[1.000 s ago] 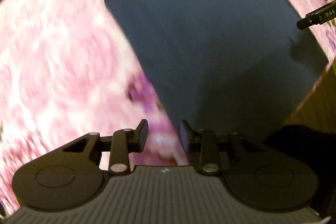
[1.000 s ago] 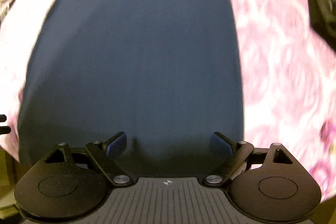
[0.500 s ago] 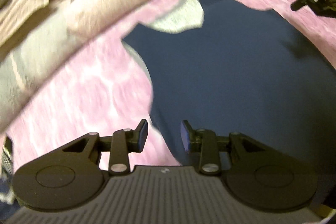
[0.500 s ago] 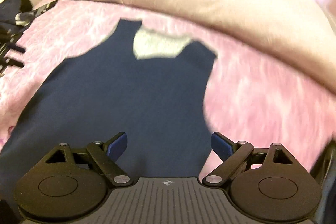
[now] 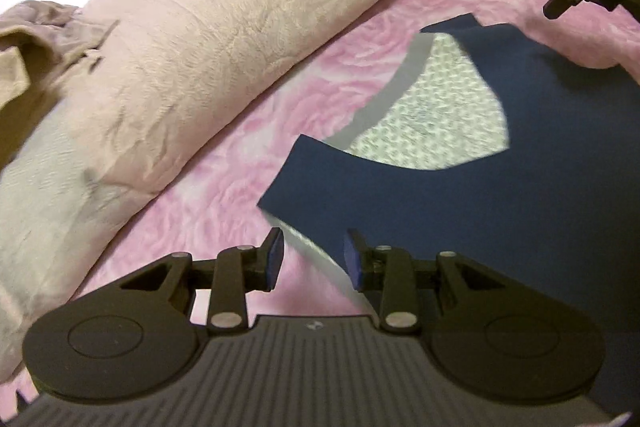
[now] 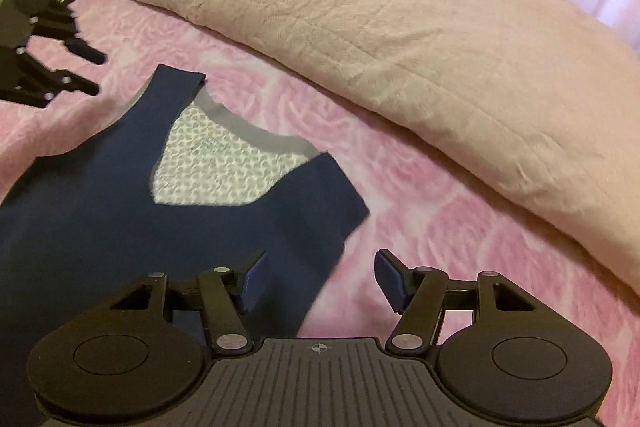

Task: Fold clothes
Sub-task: 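Grasp the top's hem with the left gripper and lift it toward the neckline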

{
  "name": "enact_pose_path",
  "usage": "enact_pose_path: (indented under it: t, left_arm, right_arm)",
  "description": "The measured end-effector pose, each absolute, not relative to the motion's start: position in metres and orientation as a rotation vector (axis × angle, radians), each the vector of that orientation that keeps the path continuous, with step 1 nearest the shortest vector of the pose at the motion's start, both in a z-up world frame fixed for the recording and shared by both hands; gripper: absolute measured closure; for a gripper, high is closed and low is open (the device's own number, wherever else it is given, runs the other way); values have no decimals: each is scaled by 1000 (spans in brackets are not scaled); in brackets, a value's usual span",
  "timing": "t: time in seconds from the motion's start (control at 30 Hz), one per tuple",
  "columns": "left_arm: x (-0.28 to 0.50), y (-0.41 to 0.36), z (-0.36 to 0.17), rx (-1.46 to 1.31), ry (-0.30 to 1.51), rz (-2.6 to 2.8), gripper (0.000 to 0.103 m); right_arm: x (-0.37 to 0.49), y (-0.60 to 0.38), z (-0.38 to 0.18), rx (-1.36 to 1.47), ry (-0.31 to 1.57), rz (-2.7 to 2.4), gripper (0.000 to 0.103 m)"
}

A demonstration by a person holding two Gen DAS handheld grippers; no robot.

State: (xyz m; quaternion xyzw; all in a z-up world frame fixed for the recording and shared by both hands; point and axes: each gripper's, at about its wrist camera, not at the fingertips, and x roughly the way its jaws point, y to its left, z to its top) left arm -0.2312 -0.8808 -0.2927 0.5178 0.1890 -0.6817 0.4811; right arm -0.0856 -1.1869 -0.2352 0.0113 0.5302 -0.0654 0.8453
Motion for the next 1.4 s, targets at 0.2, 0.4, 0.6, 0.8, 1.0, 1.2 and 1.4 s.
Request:
enact_pose_path:
  t: [0.2,0.4,0.6,0.8,1.0,1.2,1.4]
  left_arm:
    - [-212,-924,-319,1210,506,-1676,71]
    - [-196,-953,-335,1184,552,-1661,68]
    - [-195,-962,-348,1213,599,-1678,69]
    - [-195,-965,-350,1218,634,-1683,72]
    - [-206,-959,-347,1248,602,-1697,103]
    - [-209,-937,-312,1208,476,-1708,103]
    - [-215,-902,-255,1177,367,-1723,103]
  right_arm:
    - [-50,-1202,-259,-3,1114,-88,41]
    - [-17,-1222,-281,-19,1129,-65,41]
    - [-3,-1247,-305,27,1209,-28,42]
    - [0,-1235,-314,-65,1240,88,60]
    - [-4,-1232,-309,-68,1208,75,102]
    - [-24,-1229,-278,-72,1096,-42,102]
    - [-60,-1219,-221,-102,996,-66,102]
